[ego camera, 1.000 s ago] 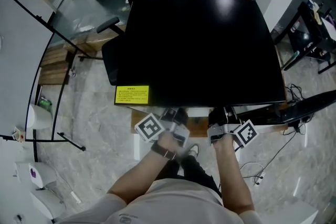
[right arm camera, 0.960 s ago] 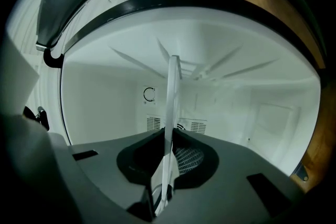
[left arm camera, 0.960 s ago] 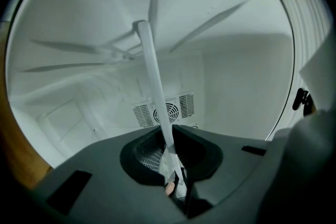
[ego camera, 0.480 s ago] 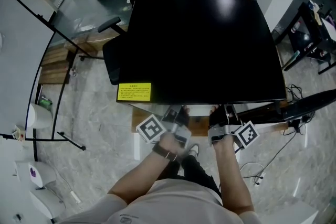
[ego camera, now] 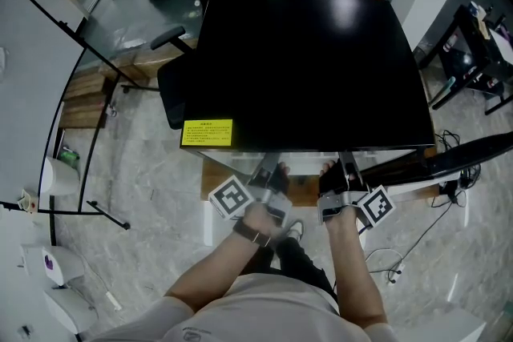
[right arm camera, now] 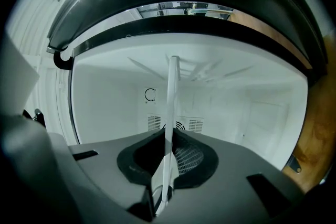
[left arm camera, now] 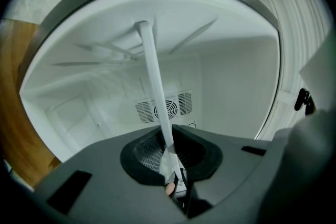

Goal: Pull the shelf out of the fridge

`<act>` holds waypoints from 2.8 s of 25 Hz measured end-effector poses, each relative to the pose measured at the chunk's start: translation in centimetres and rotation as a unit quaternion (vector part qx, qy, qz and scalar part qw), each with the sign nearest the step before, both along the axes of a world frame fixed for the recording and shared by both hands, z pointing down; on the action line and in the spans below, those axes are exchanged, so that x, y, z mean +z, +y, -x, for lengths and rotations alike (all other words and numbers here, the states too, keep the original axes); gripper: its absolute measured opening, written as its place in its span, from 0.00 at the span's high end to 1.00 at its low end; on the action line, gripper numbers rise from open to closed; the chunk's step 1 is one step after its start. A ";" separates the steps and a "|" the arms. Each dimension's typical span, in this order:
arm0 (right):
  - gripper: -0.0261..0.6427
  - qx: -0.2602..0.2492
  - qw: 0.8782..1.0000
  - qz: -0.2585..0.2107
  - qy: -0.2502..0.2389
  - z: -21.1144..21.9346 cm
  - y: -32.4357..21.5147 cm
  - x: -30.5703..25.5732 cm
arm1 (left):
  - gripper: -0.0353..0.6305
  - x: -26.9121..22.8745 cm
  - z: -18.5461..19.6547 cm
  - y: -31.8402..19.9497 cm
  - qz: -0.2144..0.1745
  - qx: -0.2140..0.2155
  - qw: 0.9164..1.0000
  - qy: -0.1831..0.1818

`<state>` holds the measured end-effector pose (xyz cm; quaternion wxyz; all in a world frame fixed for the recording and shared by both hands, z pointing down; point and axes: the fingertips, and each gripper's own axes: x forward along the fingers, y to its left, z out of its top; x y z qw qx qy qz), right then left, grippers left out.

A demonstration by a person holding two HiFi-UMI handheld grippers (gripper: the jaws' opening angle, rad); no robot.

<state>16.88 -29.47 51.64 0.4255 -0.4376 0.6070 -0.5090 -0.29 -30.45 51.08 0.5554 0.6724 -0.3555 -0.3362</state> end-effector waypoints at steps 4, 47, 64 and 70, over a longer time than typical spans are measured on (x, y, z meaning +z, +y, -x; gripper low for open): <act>0.89 -0.003 1.000 0.000 -0.002 0.1 0.4 -0.1 | 0.89 0.2 0.2 0.4 0.001 -0.003 1.000 -0.009; 0.90 -0.007 1.000 0.004 -0.007 0.0 7.8 0.2 | 0.89 0.1 0.3 8.0 0.000 -0.009 1.000 -0.013; 0.90 0.002 1.000 -0.008 -0.016 -0.1 11.8 0.3 | 0.89 0.5 0.3 11.9 0.000 0.008 1.000 -0.015; 0.90 0.004 0.999 -0.023 -0.022 1.0 17.9 1.1 | 0.90 1.4 1.2 17.8 -0.012 0.015 1.000 -0.012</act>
